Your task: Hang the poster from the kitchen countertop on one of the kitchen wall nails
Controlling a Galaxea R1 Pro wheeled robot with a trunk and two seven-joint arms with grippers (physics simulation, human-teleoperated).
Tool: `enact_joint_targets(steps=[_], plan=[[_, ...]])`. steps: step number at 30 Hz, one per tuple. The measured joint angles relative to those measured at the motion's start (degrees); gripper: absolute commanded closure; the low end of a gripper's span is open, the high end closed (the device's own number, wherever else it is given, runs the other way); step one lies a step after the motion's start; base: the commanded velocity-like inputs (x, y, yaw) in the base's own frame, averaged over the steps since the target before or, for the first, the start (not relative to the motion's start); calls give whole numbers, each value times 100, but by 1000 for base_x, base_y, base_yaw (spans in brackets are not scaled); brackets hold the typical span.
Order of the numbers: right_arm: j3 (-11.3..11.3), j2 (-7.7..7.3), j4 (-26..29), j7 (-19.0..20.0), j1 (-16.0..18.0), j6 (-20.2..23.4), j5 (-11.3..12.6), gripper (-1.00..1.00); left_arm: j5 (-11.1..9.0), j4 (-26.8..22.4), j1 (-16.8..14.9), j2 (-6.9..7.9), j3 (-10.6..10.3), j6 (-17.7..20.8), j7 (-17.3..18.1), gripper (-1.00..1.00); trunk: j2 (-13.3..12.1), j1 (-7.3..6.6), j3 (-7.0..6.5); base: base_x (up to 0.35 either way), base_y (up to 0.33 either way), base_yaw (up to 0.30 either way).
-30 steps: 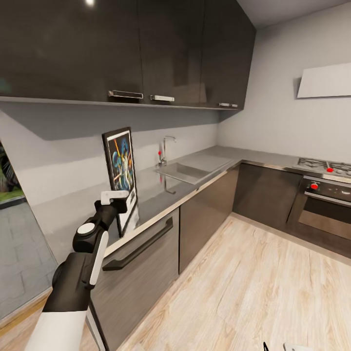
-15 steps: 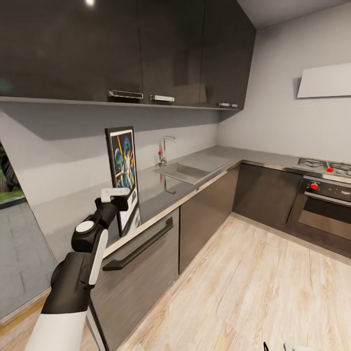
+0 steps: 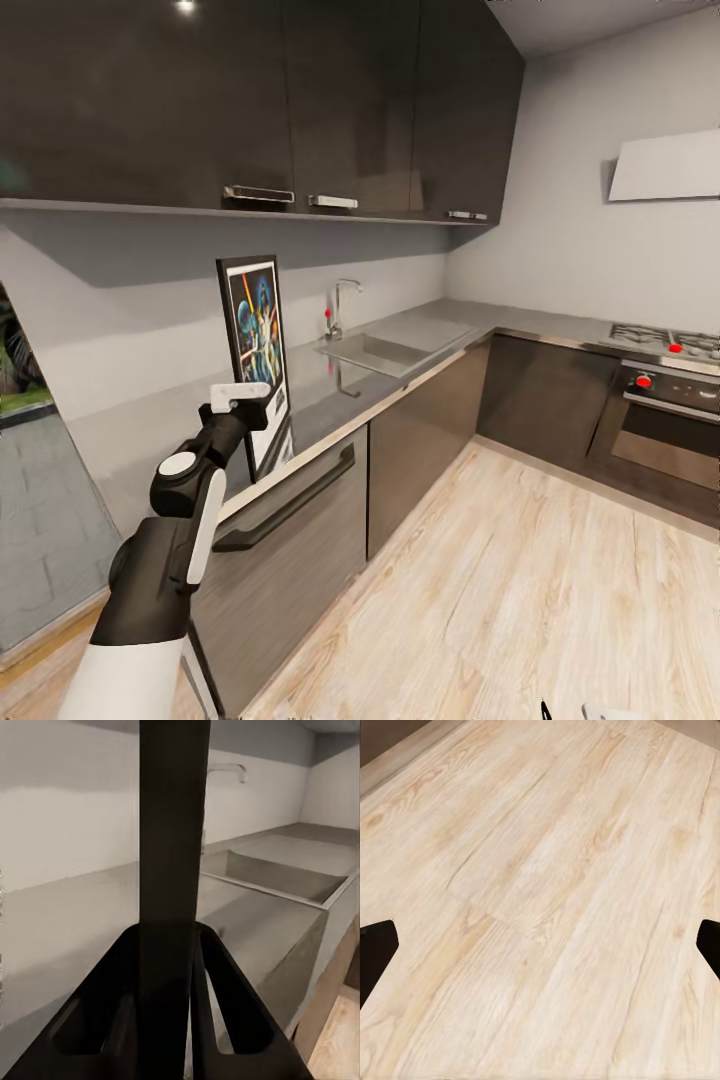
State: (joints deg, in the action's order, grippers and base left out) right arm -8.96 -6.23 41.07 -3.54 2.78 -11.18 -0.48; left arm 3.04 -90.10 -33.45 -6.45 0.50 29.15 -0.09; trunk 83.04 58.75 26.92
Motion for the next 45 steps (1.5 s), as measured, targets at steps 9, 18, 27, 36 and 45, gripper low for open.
enact_joint_targets(steps=[9,18,27,36,45], plan=[[0,0,0,1,0,0,-2,-100,-45,6,0,-1,0,0,16,100,0,1,0,-310,0,0],[-3,0,0,1,0,0,-8,-100,-650,7,0,18,-3,-3,176,100,0,2,0,-336,0,0],[-11,0,6,1,1,0,-4,-100,-725,7,0,9,-13,-9,1312,100,0,-1,0,-204,0,0],[-15,-172,167,124,4,-1,-8,-100,-716,91,0,9,-140,-14,3146,100,0,-2,0,-15,0,0],[-237,-1383,192,2585,6,-66,50,-100,-677,964,1,20,-191,-83,5038,100,0,-2,0,0,0,0]])
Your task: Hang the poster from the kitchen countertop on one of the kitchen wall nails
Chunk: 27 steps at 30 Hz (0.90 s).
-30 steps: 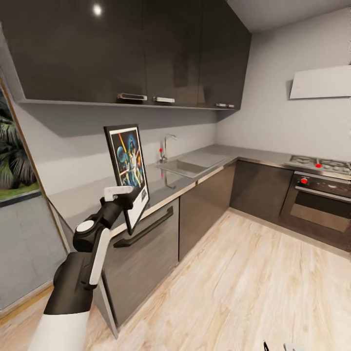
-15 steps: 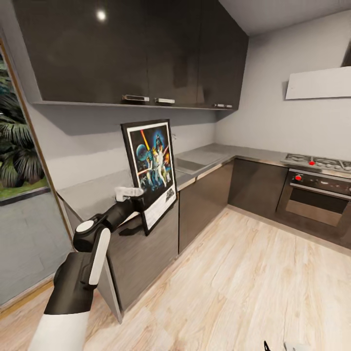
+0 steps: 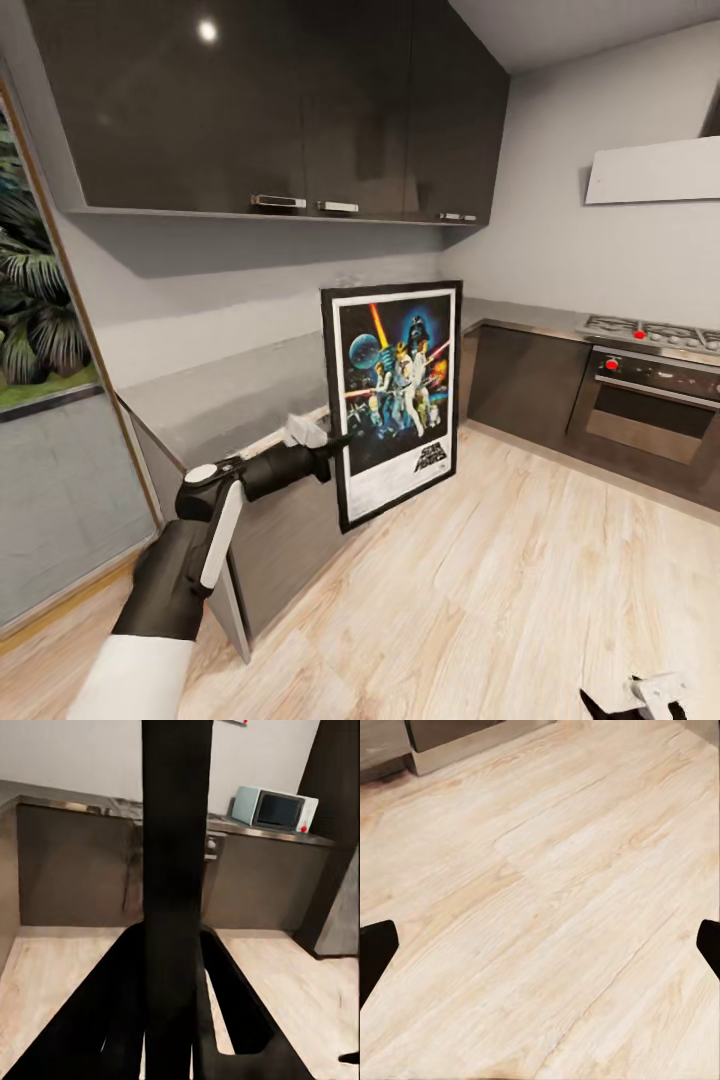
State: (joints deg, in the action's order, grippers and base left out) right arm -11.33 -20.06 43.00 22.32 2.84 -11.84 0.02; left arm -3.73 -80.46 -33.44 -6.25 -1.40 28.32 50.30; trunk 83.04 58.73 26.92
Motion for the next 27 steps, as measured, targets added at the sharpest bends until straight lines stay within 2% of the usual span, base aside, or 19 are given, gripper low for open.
enact_joint_targets(steps=[2,3,5,6,8,9,11,13,16,19,23,26,27], plan=[[-216,-96,-9,437,-1,-14,1,-100,-1,161,-1,1,0,-37,232,100,0,0,0,0,0,0],[-464,-158,-14,897,1,-15,5,-100,4,316,0,3,-1,-103,412,100,0,0,0,0,0,0],[-751,-226,-17,1403,17,-5,2,-100,2,480,1,5,0,-232,548,100,0,0,0,0,0,0],[-1087,-321,-3,2119,41,43,4,-100,8,703,7,8,-1,-487,683,100,0,0,0,0,0,0],[-1376,-422,63,3124,135,123,5,-100,11,1130,18,10,-1,-882,934,100,0,0,0,0,0,0],[-1436,-483,119,3443,204,154,8,-100,3,1339,21,10,-1,-998,1061,100,0,0,0,0,0,0],[-1488,-632,218,3888,303,342,17,-100,-7,1634,23,14,0,-1183,1240,100,0,0,0,0,0,0],[-1517,-774,281,4276,457,753,27,-100,-12,1862,24,16,1,-1386,1377,100,0,0,0,0,0,0],[-1531,-898,318,4934,988,1359,22,-100,-18,2053,25,12,1,-1592,1608,100,0,0,-1,0,0,0],[-1529,-996,303,5764,1605,1897,-27,-100,-20,2129,25,10,1,-1668,2046,100,0,0,-1,0,0,0],[-1506,-1027,294,6158,2012,2152,-40,-100,-26,2354,25,9,2,-1694,2504,100,0,0,-1,0,0,0],[-1473,-1033,298,6387,2121,2195,-47,-100,-29,2539,25,9,3,-1705,2699,100,0,0,0,0,0,0],[-1394,-1040,320,6582,2158,2195,-53,-100,-32,2624,26,14,8,-1711,3104,100,0,0,0,0,0,0]])
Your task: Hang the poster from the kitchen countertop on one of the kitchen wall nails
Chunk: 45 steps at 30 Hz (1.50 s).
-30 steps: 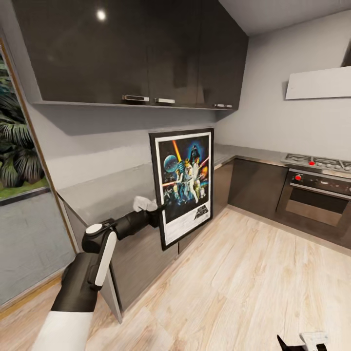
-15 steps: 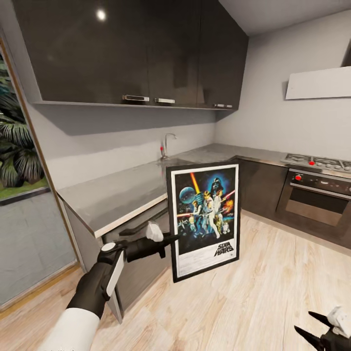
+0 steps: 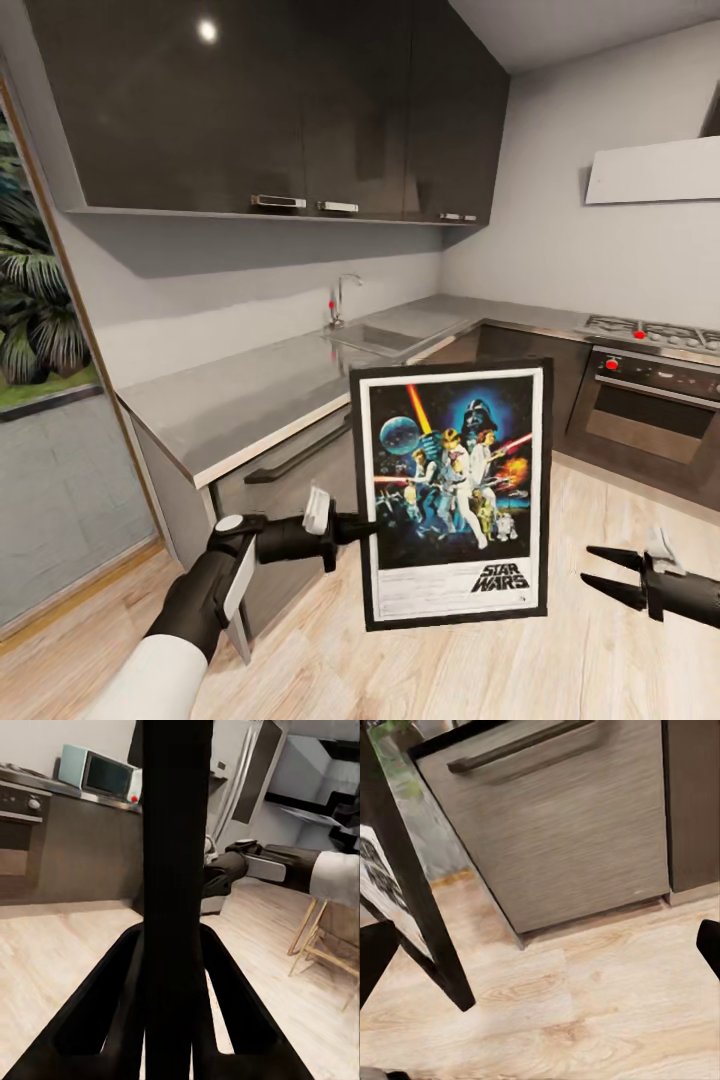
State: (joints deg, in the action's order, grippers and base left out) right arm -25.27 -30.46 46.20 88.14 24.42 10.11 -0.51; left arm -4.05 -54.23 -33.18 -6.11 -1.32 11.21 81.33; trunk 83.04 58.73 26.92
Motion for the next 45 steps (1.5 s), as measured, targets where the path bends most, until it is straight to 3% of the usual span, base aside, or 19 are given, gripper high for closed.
enact_joint_targets(steps=[7,12,19,26,34,45], plan=[[323,-124,20,86,13,-6,-34,-100,7,56,0,28,8,-2,285,100,0,0,0,0,0,0],[390,-210,20,121,14,3,-36,-100,16,104,0,35,12,-56,314,100,0,0,0,0,0,0],[785,-285,27,161,16,-5,-34,-100,15,321,0,48,22,-447,333,100,0,0,0,0,0,0],[954,-366,21,161,17,-14,-29,-100,10,350,0,139,24,-504,336,100,0,0,0,0,0,0],[1572,-332,19,162,23,7,10,-100,-1,353,0,160,21,-517,360,100,0,0,0,0,0,0],[1651,-292,29,163,33,15,19,-100,-3,358,-1,155,8,-518,363,100,0,0,0,0,0,0]])
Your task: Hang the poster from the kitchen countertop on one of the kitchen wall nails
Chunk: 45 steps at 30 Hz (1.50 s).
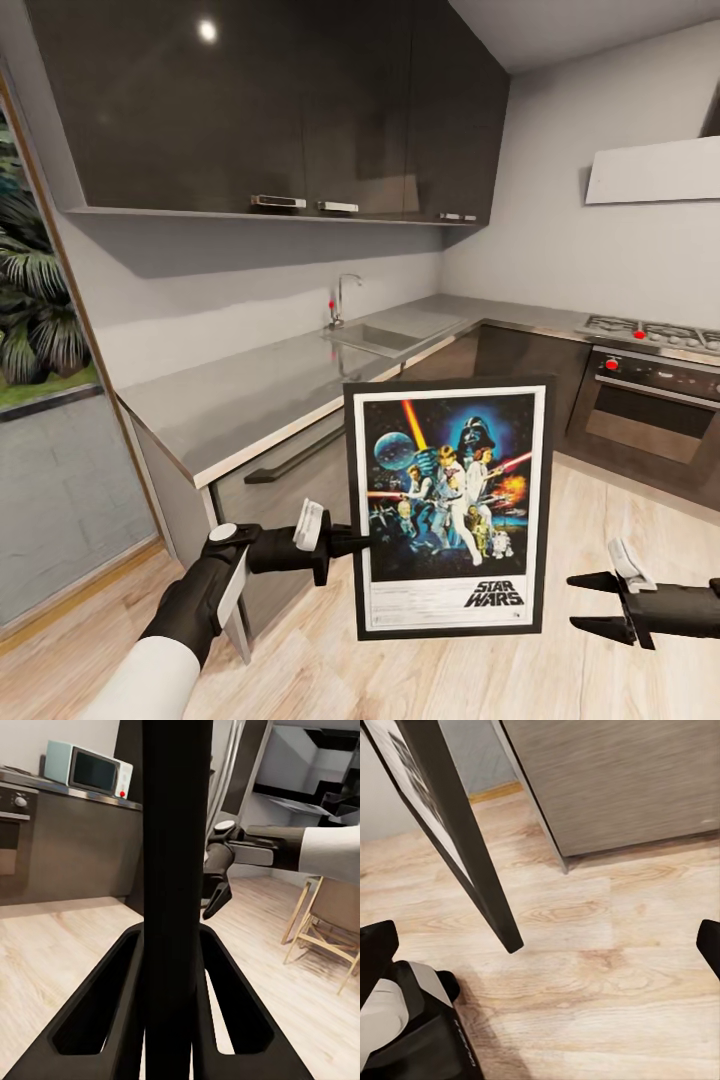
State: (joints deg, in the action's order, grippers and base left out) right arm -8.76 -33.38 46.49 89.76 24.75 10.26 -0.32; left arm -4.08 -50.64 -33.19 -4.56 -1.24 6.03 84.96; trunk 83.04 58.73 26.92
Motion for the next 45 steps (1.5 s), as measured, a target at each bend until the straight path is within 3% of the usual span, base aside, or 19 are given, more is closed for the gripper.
enact_joint_targets(steps=[5,11,23,31,45], plan=[[59,29,0,0,0,2,-1,-100,-3,0,0,-8,-8,0,1,100,0,0,0,0,0,0],[328,70,7,-5,4,-4,0,-100,-7,0,-1,-18,-10,0,0,100,0,0,0,0,0,0],[390,243,153,-9,2,-14,0,-100,-7,1,0,-35,-16,0,1,100,0,0,0,0,0,0],[630,266,165,-8,7,-14,0,-100,-7,2,0,-40,-26,0,0,100,0,0,0,0,0,0],[667,288,167,-9,2,-30,0,-100,-7,2,0,-40,-27,0,3,100,0,0,0,0,0,0]])
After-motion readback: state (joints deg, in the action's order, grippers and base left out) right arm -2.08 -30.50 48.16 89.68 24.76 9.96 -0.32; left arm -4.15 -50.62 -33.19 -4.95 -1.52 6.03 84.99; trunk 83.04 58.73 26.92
